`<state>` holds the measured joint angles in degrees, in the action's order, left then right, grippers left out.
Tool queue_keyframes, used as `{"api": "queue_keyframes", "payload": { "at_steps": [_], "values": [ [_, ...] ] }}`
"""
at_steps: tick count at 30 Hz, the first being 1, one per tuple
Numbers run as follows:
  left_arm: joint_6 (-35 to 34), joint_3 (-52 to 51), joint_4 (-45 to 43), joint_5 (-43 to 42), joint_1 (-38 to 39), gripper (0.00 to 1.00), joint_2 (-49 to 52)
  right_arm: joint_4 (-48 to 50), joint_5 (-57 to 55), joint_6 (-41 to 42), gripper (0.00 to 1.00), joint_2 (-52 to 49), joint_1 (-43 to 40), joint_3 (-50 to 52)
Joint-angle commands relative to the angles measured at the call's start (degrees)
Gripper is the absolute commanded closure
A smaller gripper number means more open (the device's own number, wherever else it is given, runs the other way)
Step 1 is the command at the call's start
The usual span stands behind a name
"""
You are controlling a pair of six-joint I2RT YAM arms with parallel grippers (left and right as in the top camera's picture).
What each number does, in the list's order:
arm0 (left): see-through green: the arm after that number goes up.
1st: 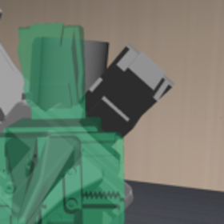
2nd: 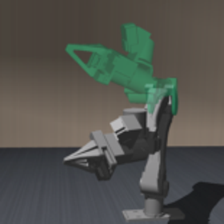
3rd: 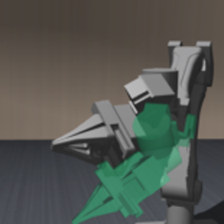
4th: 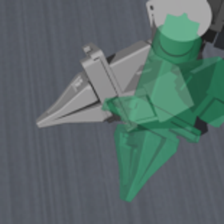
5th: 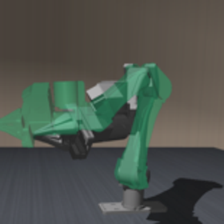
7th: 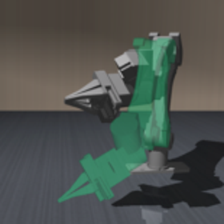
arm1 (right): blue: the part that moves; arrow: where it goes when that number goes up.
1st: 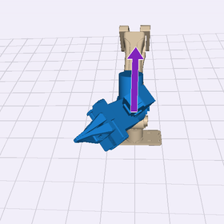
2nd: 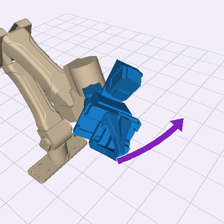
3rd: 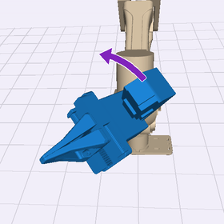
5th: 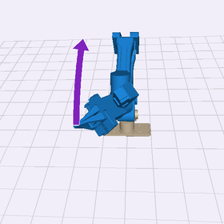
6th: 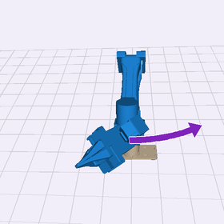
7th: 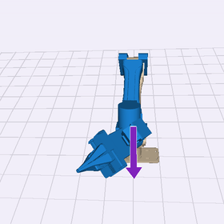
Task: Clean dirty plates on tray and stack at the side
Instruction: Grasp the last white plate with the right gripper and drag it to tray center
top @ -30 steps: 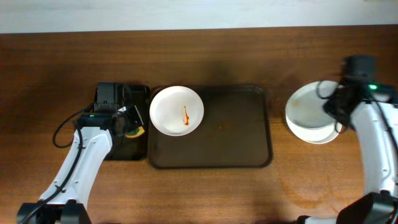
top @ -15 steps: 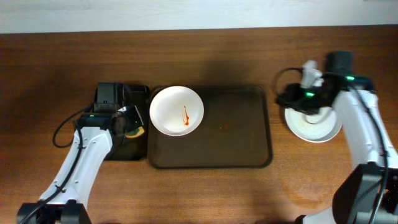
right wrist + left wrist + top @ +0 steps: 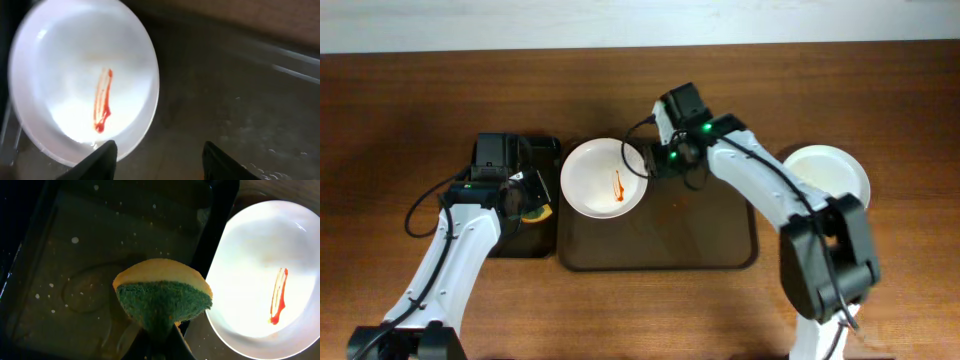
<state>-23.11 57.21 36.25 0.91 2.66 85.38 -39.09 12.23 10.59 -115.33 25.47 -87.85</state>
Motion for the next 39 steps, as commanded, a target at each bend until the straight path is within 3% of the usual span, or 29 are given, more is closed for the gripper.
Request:
{"api": "queue_keyframes", "payload": {
  "at_steps": [1, 2, 4, 6, 9, 12, 16, 19, 20, 21, 22, 24, 26, 28, 29, 30, 31, 32, 36, 39],
  "values": [
    [0.94, 0.04, 0.04, 0.42, -0.20, 1.00, -0.81, 1.03, -0.81, 3.50, 0.48, -4.28, 2.34, -0.76],
    [0.94, 0.07, 0.04, 0.42, -0.20, 1.00, -0.81, 1.05, -0.90, 5.44, 0.51, -5.95, 2.78, -0.76],
    [0.94, 0.07, 0.04, 0.42, -0.20, 1.00, -0.81, 0.44, -0.46, 7.39, 0.69, -7.30, 3.26, -0.59],
    [0.94, 0.07, 0.04, 0.39, -0.20, 1.00, -0.81, -1.20, -0.46, 7.56, 0.79, -7.30, 3.56, -0.59],
    [0.94, 0.07, 0.07, 0.39, -0.20, 1.00, -0.81, -10.60, -2.78, 7.50, 0.96, -7.30, 3.30, -0.59],
    [0.94, 0.07, 0.07, 0.42, -0.20, 1.00, -0.81, -15.98, -11.23, 4.44, 0.96, -7.28, 2.58, -0.59],
    [0.94, 0.07, 0.07, 0.39, -0.20, 1.00, -0.81, -14.56, -11.47, -1.70, 0.96, -7.17, 2.62, -2.23],
    [0.92, 0.07, 0.31, 0.37, -0.20, 1.00, -0.81, -15.17, -12.76, -2.86, 0.96, -7.17, 2.64, -11.89],
    [0.94, 0.04, 0.46, 0.39, -0.20, 1.00, -0.81, -16.98, -11.93, -2.75, 0.92, -7.17, 2.75, -15.80],
    [0.94, 0.07, 0.48, 0.39, -0.20, 1.00, -0.81, -19.47, -9.11, -2.64, 0.73, -7.17, 2.73, -19.26],
    [0.92, 0.07, 0.46, 0.39, -0.20, 1.00, -0.81, -22.23, -7.02, -2.62, 0.64, -7.17, 2.75, -21.62],
    [0.94, 0.07, 0.48, 0.39, -0.20, 1.00, -0.81, -26.93, -6.64, 1.77, 0.63, -7.19, 2.51, -21.68],
    [0.94, 0.07, 0.46, 0.39, -0.20, 1.00, -0.81, -33.24, -3.30, 19.34, 0.63, -7.19, 2.67, -21.49],
    [0.94, 0.07, 0.46, 0.39, -0.20, 1.00, -0.81, -35.04, 2.45, 28.83, 0.62, -7.19, 4.04, -20.13],
    [0.94, 0.07, 0.46, 0.39, -0.20, 1.00, -0.81, -34.91, 3.89, 32.00, 0.50, -7.19, 5.03, -19.37],
    [0.94, 0.07, 0.48, 0.39, -0.20, 1.00, -0.81, -34.91, 3.91, 37.68, 0.16, -7.19, 6.54, -18.18],
    [0.94, 0.07, 0.52, 0.42, -0.20, 1.00, -0.81, -34.84, 3.89, 42.18, 0.05, -7.19, 7.74, -17.46],
    [0.94, 0.07, 0.55, 0.39, -0.20, 1.00, -0.81, -34.27, 3.87, 46.73, 0.02, -7.19, 9.11, -17.00],
    [0.94, 0.07, 0.59, 0.39, -0.22, 1.00, -0.81, -26.91, 3.67, 61.83, 0.02, -7.19, 13.99, -12.72],
    [0.94, 0.07, 0.57, 0.42, -0.22, 1.00, -0.81, -18.56, 3.89, 70.86, 0.14, -7.19, 14.78, -6.34]
  ]
}}
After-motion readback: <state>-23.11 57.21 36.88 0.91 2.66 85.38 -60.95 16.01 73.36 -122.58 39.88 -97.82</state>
